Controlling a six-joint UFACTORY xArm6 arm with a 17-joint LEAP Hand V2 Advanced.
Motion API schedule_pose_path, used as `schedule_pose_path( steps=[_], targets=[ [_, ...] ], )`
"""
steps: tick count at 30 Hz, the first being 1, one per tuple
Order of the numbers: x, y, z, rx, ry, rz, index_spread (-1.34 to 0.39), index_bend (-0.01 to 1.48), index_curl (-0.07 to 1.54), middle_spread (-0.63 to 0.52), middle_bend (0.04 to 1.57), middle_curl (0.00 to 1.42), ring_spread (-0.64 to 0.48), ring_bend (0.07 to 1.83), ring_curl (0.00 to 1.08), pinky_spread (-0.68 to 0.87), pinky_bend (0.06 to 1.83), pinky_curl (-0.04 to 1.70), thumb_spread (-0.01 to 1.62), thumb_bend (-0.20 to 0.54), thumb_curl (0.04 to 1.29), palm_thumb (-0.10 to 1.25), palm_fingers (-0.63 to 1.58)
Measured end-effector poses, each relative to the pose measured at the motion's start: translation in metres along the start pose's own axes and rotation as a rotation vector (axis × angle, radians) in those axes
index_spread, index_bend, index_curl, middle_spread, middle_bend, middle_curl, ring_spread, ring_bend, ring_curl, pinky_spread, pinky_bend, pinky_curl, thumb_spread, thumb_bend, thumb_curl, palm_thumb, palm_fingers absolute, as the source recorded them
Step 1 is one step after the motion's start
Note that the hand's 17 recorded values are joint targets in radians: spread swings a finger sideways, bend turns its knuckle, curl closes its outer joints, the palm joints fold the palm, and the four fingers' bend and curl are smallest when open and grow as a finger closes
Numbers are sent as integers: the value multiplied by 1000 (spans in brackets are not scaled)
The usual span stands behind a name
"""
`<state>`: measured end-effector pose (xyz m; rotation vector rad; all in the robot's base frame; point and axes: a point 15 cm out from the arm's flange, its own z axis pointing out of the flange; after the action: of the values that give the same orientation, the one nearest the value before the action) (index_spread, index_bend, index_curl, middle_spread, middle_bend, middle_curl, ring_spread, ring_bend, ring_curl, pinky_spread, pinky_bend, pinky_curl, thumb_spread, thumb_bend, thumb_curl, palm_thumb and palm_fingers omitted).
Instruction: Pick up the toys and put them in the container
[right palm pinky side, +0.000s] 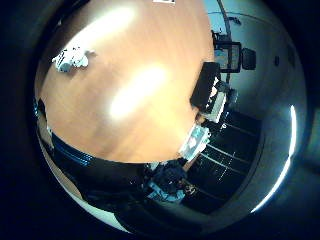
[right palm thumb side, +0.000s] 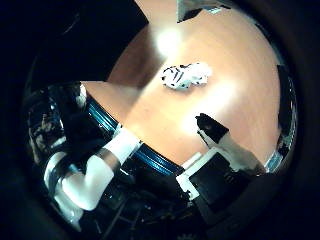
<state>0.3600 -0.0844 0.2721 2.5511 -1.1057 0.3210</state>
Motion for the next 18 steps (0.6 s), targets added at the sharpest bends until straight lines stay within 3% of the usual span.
schedule_pose_path(
  steps=[18],
  targets=[
    [-5, -40, 48, 9, -34, -6, -574, 322, 373, -70, 184, 291, 133, 183, 183, 364, 187, 277, 917, -21, 454, 959, 247]
  ],
)
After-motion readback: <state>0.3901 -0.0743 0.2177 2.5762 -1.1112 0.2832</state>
